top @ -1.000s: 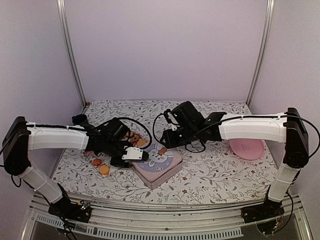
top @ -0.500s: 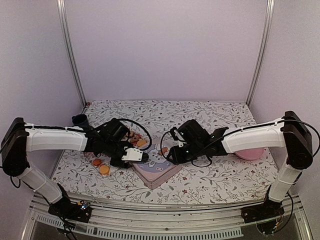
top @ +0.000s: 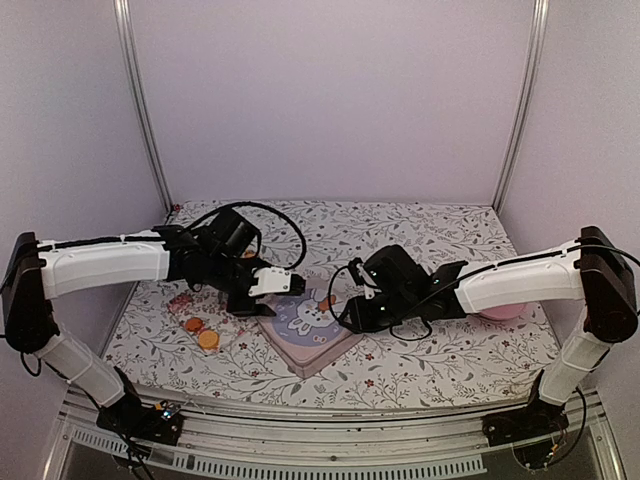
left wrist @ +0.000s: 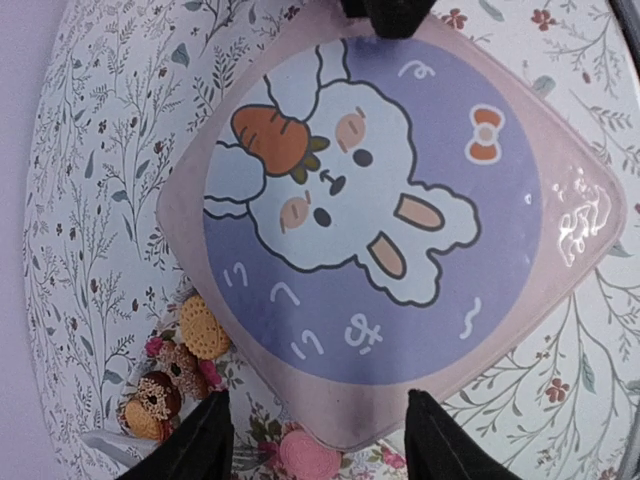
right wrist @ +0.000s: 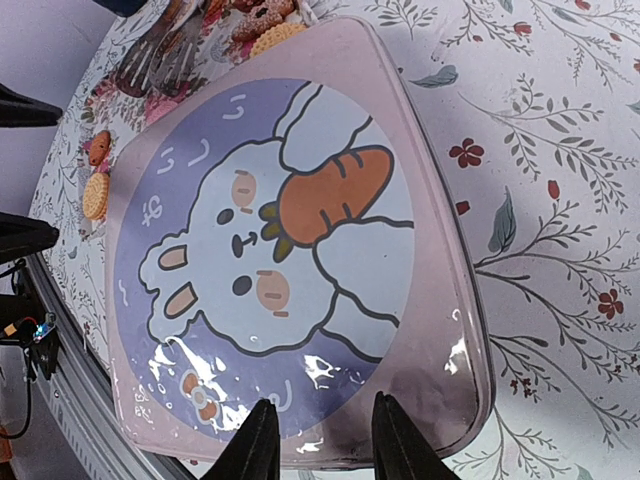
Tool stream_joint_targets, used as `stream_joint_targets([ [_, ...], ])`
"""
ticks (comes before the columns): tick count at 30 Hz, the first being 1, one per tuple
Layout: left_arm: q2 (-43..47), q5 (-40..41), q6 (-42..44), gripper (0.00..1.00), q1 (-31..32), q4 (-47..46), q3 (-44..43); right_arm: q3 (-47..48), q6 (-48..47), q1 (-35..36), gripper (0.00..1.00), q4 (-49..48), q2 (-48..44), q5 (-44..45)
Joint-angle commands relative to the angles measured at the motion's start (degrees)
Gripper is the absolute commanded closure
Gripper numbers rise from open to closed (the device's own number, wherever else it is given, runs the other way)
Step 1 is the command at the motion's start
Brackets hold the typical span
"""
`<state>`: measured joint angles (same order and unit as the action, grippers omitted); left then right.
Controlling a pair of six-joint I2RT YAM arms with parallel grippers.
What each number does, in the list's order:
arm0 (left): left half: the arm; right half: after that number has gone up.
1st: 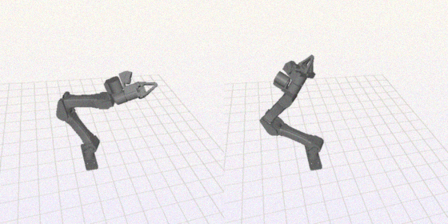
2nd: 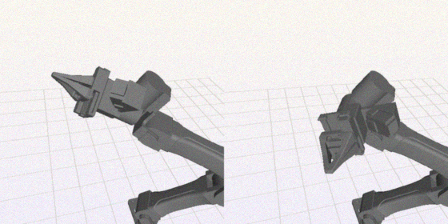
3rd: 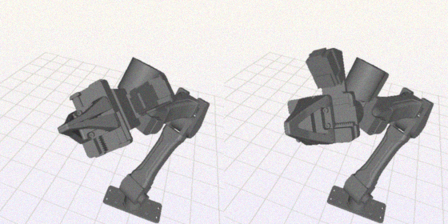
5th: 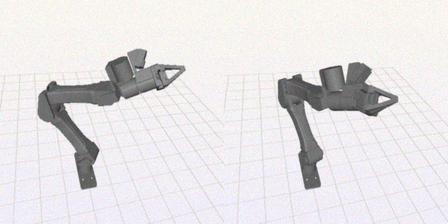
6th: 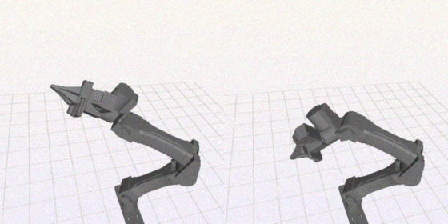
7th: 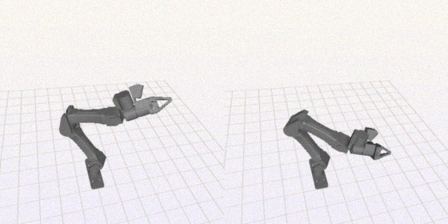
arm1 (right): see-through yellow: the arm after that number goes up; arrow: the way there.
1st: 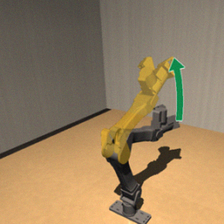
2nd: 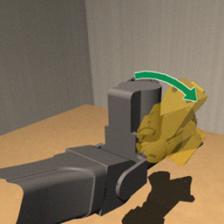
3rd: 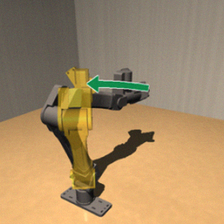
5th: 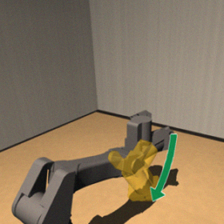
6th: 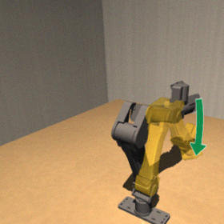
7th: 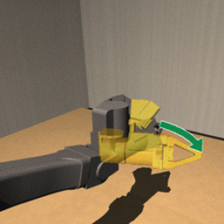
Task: Pack the cookies
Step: Press the box lid onto the packing box.
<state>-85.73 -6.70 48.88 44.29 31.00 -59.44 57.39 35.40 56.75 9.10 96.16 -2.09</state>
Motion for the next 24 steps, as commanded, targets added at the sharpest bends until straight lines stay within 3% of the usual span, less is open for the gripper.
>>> stream_joint_targets([
  [1, 0.04, -5.10, -5.19, 0.40, -0.96, 3.71, -2.98, -1.84, 0.82, 0.46, 0.65, 3.95, 0.28, 0.81],
  [8, -3.60, -8.14, -8.90, 0.42, 0.51, 5.04, -3.17, -1.78, 0.75, 0.46, 0.65, 4.36, -0.47, 2.12],
  [18, -9.52, -2.30, -8.95, 0.49, 3.47, 1.58, 1.46, -0.67, 0.20, 0.45, 0.65, 5.53, -0.65, 3.41],
  [24, -8.13, -0.44, -8.95, 0.49, 3.47, 0.24, 2.41, -0.16, -0.13, 0.41, 0.64, 6.06, -1.89, 4.76],
])
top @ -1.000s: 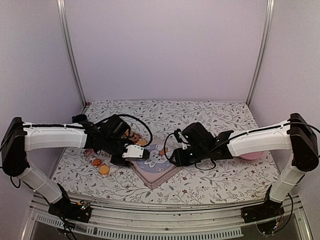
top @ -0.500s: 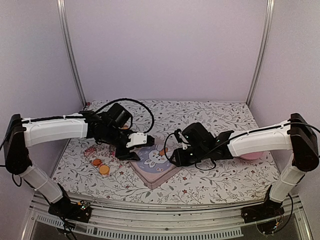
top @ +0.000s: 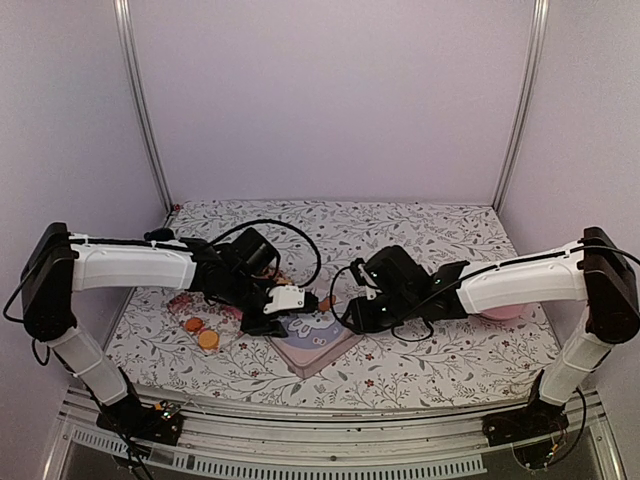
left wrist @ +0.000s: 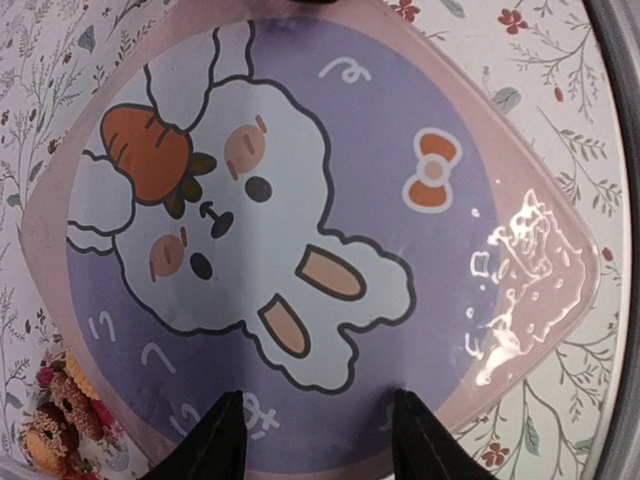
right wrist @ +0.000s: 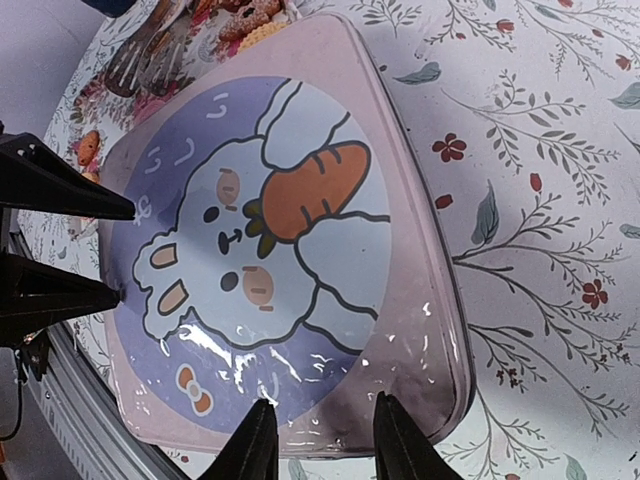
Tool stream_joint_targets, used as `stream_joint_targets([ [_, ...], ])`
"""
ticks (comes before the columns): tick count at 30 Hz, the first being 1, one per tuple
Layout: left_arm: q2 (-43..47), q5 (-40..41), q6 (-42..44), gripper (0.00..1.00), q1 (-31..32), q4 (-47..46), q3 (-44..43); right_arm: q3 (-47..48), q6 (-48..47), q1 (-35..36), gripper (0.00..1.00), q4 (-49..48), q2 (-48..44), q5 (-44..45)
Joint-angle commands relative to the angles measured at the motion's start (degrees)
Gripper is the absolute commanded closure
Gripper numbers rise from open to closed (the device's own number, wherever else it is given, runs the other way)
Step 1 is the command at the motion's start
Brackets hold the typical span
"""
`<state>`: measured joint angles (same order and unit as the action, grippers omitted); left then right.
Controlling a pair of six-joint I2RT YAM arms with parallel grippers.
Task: Pack the cookies
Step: Press the box lid onto the packing box, then reset both arms
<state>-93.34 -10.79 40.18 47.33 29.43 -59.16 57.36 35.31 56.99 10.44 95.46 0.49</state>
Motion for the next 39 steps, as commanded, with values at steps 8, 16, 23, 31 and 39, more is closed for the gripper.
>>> stream_joint_targets([
  [8, 5.62, 3.79, -5.12, 0.37, -3.16, 7.05, -8.84, -0.34, 0.13, 0.22, 0.52, 4.94, -4.47, 4.17],
  [16, 7.06, 5.03, -8.53, 0.17, -12.30, 13.51, -19.41, 0.55, -0.66, 0.19, 0.01, 5.93, -8.38, 8.29],
  [23, 7.13, 7.49, -11.18, 0.03, -27.06, 10.86, -21.18, 1.63, -1.63, -0.70, 0.01, 11.88, -11.29, 14.14],
  [31, 13.10, 3.65, -17.92, 0.00, -44.56, -6.45, -4.97, -15.91, -1.33, -21.70, 0.01, 4.68, -37.63, 14.15],
  [39, 13.60, -1.18, -20.60, 0.00, -50.36, -24.11, 11.70, -13.09, -6.06, -36.63, 0.01, 5.91, -28.83, 19.17],
])
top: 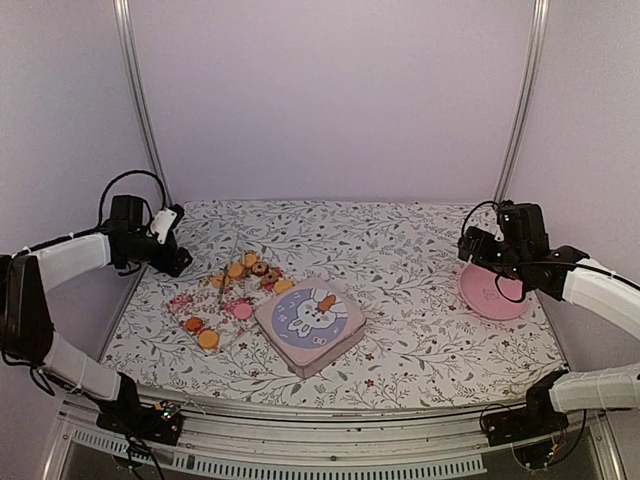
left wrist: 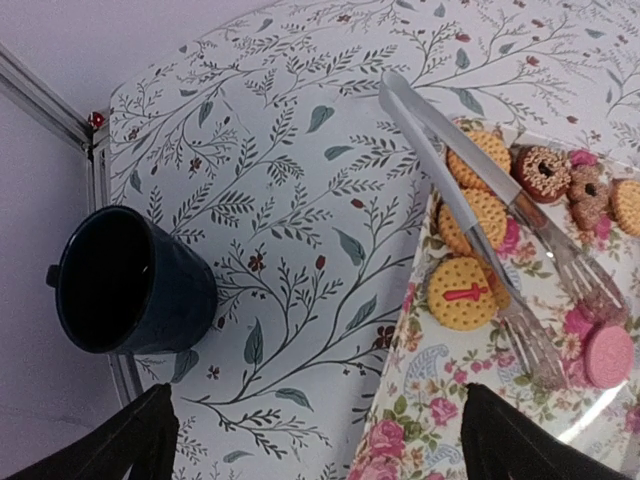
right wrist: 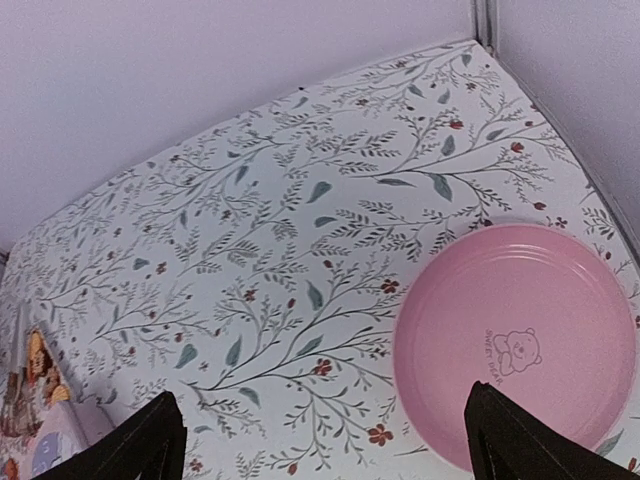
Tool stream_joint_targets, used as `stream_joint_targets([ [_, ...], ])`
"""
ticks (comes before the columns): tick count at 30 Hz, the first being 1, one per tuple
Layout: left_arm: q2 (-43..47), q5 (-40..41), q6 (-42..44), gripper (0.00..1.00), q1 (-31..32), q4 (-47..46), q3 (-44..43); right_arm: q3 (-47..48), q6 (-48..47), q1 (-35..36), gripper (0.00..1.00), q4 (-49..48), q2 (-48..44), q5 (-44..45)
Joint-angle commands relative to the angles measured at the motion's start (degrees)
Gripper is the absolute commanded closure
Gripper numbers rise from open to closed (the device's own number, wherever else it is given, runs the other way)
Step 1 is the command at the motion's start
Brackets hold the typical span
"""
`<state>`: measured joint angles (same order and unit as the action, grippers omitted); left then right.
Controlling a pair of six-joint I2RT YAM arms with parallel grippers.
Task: Pack the cookies
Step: Reset both arms
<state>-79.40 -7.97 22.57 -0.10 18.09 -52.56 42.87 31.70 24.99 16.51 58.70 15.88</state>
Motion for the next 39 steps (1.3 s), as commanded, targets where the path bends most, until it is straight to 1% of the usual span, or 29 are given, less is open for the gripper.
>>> stream_joint_targets([
  [1, -0.73, -5.00, -4.06, 0.01, -3.76, -16.21, 6.75, 0.85, -3.27, -5.07, 0.01, -2.31, 9.62, 6.43],
  [3, -1.55, -6.95, -6.25, 0.00, -5.35, -22.75, 9.88, -0.84, -6.94, -5.59, 0.01, -8.23, 12.06, 11.05],
  [6, -4.37, -8.65, -8.85, 0.01, -6.16, -31.41, 12.98, -4.08, -13.08, -8.61, 0.01, -17.16, 15.13, 15.14],
  [8, -7.16, -9.76, -10.84, 0.01, -6.55, -32.46, 11.21, -7.13, -18.19, -11.65, 0.01, -23.96, 16.84, 17.20],
  [9, -8.44, -9.79, -11.84, 0.01, -6.72, -33.19, 10.56, -7.97, -20.17, -13.42, 0.01, -25.73, 17.94, 17.34],
  [11, -9.67, -10.40, -13.87, 0.01, -7.18, -36.84, 10.48, -8.47, -20.18, -17.01, 0.01, -26.97, 20.25, 18.72],
  [12, -9.38, -11.26, -14.82, 0.01, -7.61, -41.92, 12.49, -9.80, -20.24, -18.31, 0.01, -30.09, 20.80, 20.33],
  [13, -8.39, -11.47, -15.61, 0.01, -7.83, -48.99, 16.15, -11.69, -20.86, -18.89, 0.01, -33.94, 20.75, 21.11],
  [14, -7.31, -11.32, -16.42, 0.01, -7.90, -58.05, 22.28, -13.67, -22.99, -19.07, 0.01, -38.48, 20.45, 21.46],
  [15, -6.92, -13.10, -17.28, 0.01, -8.04, -63.15, 25.20, -15.48, -24.51, -19.10, 0.01, -42.70, 19.82, 21.41],
  [16, -5.99, -14.51, -17.00, 0.00, -8.13, -63.37, 25.98, -17.20, -26.21, -19.22, 0.01, -46.73, 19.25, 20.87],
  [17, -5.73, -14.41, -17.01, 0.01, -7.96, -65.64, 27.04, -18.51, -27.42, -19.30, 0.01, -50.16, 18.96, 20.66],
  [20, -6.26, -13.71, -17.87, 0.01, -7.90, -65.34, 26.31, -22.98, -28.41, -19.44, 0.01, -61.57, 18.64, 16.60],
  [23, -7.07, -13.00, -19.58, 0.01, -7.62, -66.08, 26.00, -24.00, -30.10, -19.46, 0.01, -70.47, 20.96, 11.07],
  [24, -7.21, -12.69, -20.18, 0.01, -7.25, -67.11, 26.21, -23.67, -30.90, -19.46, 0.01, -72.57, 22.40, 9.88],
  [26, -7.74, -12.96, -21.47, 0.01, -6.50, -70.34, 26.83, -22.20, -31.07, -19.63, 0.01, -73.87, 24.92, 6.72],
  [28, -8.75, -10.72, -21.09, 0.01, -5.61, -68.50, 25.56, -21.72, -32.84, -19.65, 0.01, -77.00, 28.36, 3.36],
  [29, -9.66, -9.75, -21.26, 0.00, -5.54, -67.44, 24.60, -21.44, -34.05, -19.76, 0.01, -76.71, 28.63, 2.66],
  [30, -10.10, -8.63, -21.14, 0.01, -5.53, -69.88, 24.79, -21.15, -33.68, -20.19, 0.01, -75.94, 28.28, 1.87],
  [31, -9.87, -8.87, -21.25, 0.01, -5.59, -72.44, 26.85, -21.76, -33.06, -20.65, 0.01, -76.76, 27.79, 0.92],
  [32, -8.94, -8.38, -20.75, 0.01, -5.22, -74.58, 28.78, -23.74, -33.01, -20.73, 0.01, -78.95, 27.18, -0.50],
  [33, -8.11, -7.41, -20.19, 0.01, -4.52, -79.90, 32.25, -25.64, -33.35, -20.69, 0.01, -81.67, 26.55, -2.57],
  [34, -7.37, -6.70, -19.63, 0.01, -3.96, -85.77, 36.00, -28.03, -34.03, -20.92, 0.01, -85.10, 26.31, -5.78],
  [35, -8.73, -6.51, -18.99, 0.01, -3.34, -95.41, 41.23, -31.12, -35.02, -21.12, 0.01, -92.59, 27.58, -8.73],
  [36, -10.92, -7.38, -18.88, 0.01, -3.18, -107.81, 45.67, -34.28, -36.85, -20.75, 0.01, -101.58, 29.67, -9.49],
  [37, -9.67, -8.31, -18.10, 0.01, -2.96, -108.58, 46.72, -34.56, -37.80, -20.65, 0.01, -102.13, 30.13, -9.52],
  [38, -8.03, -9.39, -17.48, 0.01, -2.92, -103.63, 45.56, -32.56, -37.65, -20.68, 0.01, -97.85, 29.54, -8.78],
  [39, -8.23, -9.91, -17.15, 0.01, -2.89, -100.89, 44.09, -29.83, -37.01, -21.21, 0.01, -92.51, 29.36, -7.95],
])
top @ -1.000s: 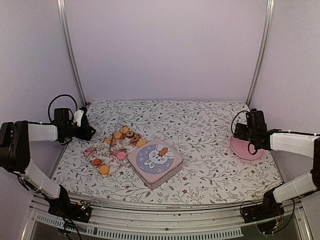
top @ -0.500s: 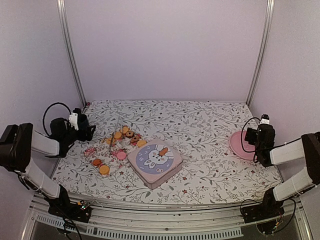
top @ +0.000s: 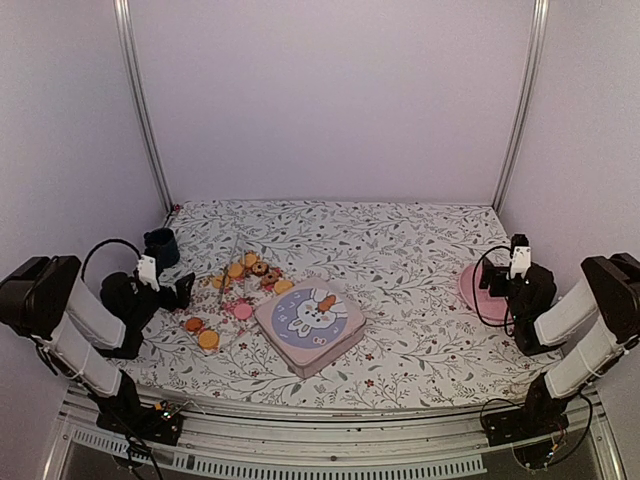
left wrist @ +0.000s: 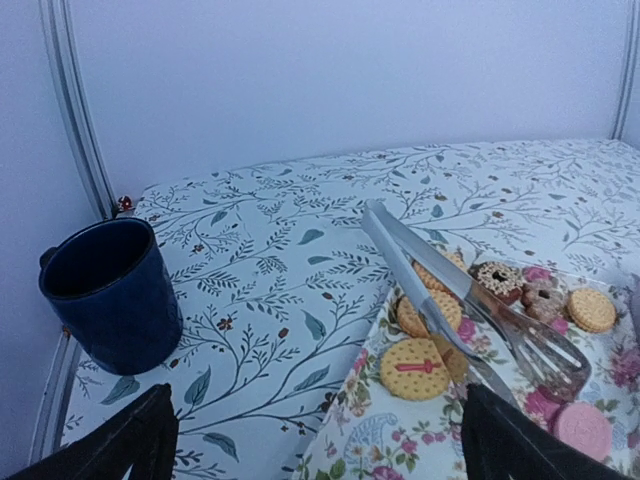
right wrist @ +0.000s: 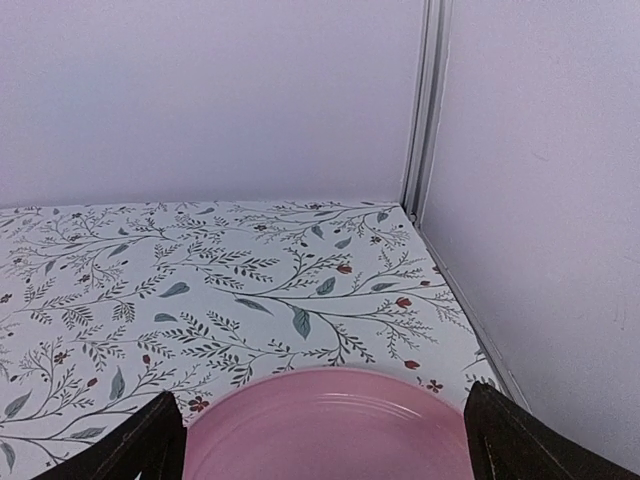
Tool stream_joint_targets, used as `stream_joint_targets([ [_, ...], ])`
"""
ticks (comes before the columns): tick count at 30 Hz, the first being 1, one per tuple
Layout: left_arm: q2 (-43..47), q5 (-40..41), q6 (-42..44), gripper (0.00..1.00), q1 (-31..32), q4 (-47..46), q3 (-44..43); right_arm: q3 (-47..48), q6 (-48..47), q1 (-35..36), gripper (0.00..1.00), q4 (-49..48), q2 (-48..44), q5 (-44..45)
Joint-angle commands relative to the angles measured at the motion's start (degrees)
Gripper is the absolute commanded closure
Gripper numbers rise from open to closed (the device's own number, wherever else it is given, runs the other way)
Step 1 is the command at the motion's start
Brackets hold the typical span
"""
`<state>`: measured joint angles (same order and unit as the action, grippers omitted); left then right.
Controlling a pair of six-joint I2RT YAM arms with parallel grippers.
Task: Pack the cookies
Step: Reset both arms
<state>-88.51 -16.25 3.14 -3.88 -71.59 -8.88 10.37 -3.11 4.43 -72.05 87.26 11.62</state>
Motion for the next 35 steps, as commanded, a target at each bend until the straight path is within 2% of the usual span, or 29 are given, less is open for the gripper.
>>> stream_joint_targets([
  [1, -0.46, -1.33, 2.14, 0.00, 0.78, -12.03, -0.49, 4.31, -1.12, -2.02, 0.01, -0.59, 0.83, -4.56],
  [4, 0.53, -2.93, 2.46, 0.01, 0.53, -8.01, -1.44, 4.83, 1.97, -3.72, 0.01, 1.25, 0.51, -6.34],
  [7, -0.12, -1.60, 1.84, 0.01, 0.53, -18.87, 3.98, 4.20, 2.10, -3.66, 0.01, 0.33, 0.22, -5.89],
  [9, -2.06, -1.18, 2.26, 0.01, 1.02, -31.78, 9.66, 4.22, 2.08, -3.68, 0.01, 0.37, 0.19, -5.98],
  [12, -1.55, -1.22, 3.14, 0.00, 1.59, -28.03, 7.88, 4.22, 2.13, -3.72, 0.01, 0.33, 0.19, -5.99],
  [14, -3.21, -0.80, 3.42, 0.00, 1.78, -32.44, 9.05, 4.22, 2.10, -3.73, 0.01, 0.38, 0.19, -5.99],
  [30, -3.19, 0.25, 3.81, 0.00, 2.59, -32.80, 9.53, 4.31, 1.99, -3.72, 0.01, 0.35, 0.19, -6.08],
  [35, -3.17, 2.04, 6.22, 0.01, 4.90, -32.82, 9.67, 4.31, 2.05, -3.72, 0.01, 0.33, 0.19, -6.08],
])
